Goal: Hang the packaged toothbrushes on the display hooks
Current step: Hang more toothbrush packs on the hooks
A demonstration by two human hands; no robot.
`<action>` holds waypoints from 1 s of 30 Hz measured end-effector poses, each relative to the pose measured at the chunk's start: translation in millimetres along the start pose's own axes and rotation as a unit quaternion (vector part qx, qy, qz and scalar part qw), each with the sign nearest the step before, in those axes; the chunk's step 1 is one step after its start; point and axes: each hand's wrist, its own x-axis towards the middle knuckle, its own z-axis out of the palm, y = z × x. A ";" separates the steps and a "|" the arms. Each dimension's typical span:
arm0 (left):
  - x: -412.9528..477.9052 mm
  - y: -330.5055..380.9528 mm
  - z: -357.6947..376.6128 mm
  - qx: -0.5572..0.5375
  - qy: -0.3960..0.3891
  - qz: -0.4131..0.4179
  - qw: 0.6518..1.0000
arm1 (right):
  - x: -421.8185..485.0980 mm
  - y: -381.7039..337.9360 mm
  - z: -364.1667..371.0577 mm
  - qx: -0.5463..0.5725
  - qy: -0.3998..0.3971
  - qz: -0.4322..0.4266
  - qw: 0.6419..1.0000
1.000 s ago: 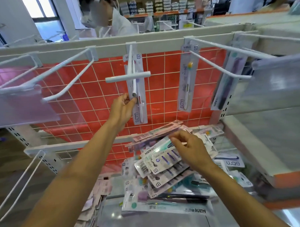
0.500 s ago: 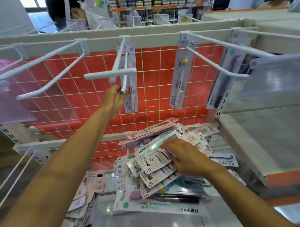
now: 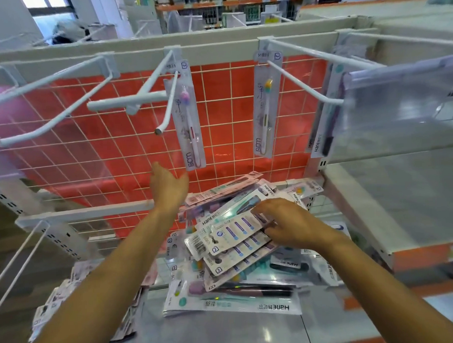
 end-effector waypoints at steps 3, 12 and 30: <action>-43.6 -9.6 10.7 0.096 -0.047 0.085 0.991 | 5.0 2.6 7.6 -0.023 0.017 -0.020 0.999; -97.4 -20.3 23.7 0.354 -0.243 0.282 0.858 | 22.1 -1.8 16.1 -0.061 -0.085 -0.021 0.994; -105.5 -20.6 16.3 0.339 -0.248 0.258 0.870 | 32.3 -3.2 12.1 -0.121 -0.059 -0.049 0.990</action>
